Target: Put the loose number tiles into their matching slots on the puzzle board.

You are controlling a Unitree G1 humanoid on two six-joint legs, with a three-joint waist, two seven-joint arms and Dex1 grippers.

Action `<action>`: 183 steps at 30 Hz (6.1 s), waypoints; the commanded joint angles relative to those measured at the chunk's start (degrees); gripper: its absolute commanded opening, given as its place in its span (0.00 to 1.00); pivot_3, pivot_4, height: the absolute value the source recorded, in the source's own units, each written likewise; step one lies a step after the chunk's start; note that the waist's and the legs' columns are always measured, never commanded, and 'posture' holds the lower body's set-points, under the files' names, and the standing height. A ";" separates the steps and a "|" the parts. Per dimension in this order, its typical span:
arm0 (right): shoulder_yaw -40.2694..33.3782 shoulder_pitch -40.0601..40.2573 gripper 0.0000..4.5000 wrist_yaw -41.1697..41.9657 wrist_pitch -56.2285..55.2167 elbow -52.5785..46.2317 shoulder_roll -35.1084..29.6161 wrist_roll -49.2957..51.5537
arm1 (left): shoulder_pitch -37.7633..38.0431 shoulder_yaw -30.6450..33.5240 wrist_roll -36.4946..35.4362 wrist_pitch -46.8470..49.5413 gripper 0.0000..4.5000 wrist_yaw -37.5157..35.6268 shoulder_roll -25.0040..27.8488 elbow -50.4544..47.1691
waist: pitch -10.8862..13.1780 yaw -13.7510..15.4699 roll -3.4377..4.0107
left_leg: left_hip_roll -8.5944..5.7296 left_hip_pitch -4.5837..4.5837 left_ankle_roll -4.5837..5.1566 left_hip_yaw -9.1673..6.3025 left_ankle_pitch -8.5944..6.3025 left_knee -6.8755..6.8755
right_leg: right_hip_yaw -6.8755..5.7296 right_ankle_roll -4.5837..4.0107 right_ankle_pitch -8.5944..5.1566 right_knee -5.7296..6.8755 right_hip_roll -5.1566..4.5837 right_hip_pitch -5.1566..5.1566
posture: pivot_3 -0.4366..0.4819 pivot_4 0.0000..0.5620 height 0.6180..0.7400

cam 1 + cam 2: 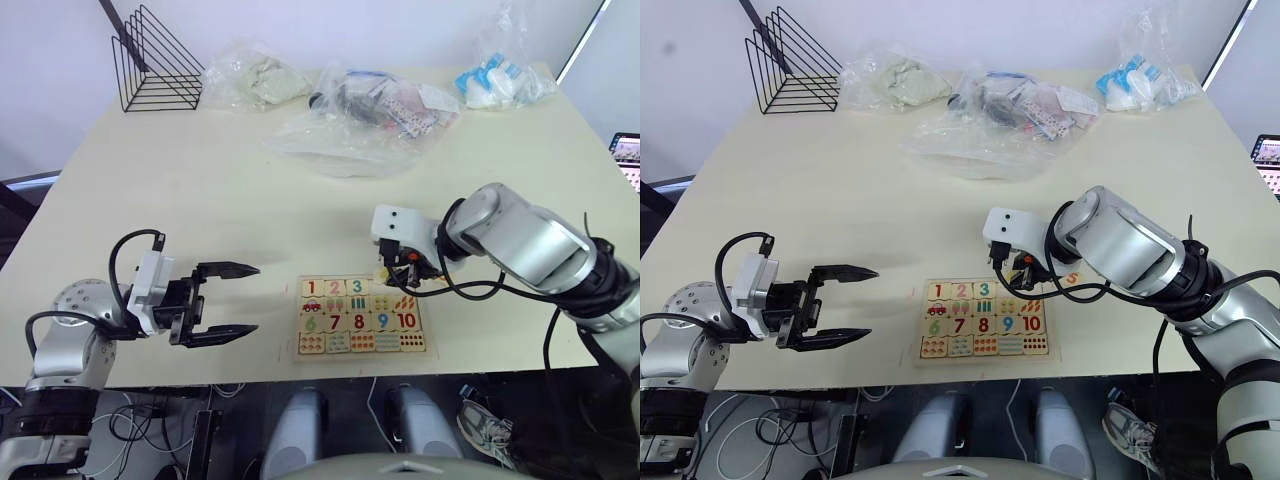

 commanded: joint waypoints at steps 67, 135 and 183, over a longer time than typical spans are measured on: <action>6.93 1.42 0.19 -4.47 -10.33 -0.23 -0.38 -1.14 | 2.21 -0.25 -0.53 -3.93 1.00 -1.82 2.68 -0.23 | 0.00 -0.21 0.00 | 0.02 0.00 0.00 -0.03 0.00 -0.03 | 0.02 0.00 0.00 -0.02 -0.01 -0.02 | 0.48 0.27 1.00; -20.97 35.27 0.01 -1.33 -60.39 16.08 5.38 -2.26 | 0.73 -0.49 2.44 -3.62 1.00 -0.01 1.83 1.72 | -0.02 -0.11 -0.06 | 0.01 0.06 0.00 0.21 0.00 -0.03 | 0.04 0.01 0.00 -0.02 0.04 0.05 | 0.48 0.27 1.00; -69.51 84.22 0.98 7.79 -88.65 19.15 6.92 17.76 | 19.28 12.35 4.28 2.07 1.00 19.76 -8.48 -5.06 | -0.11 1.41 -0.14 | 0.14 0.50 0.01 0.52 -0.01 -0.05 | 0.33 0.05 0.00 -0.09 0.04 0.40 | 0.48 0.27 1.00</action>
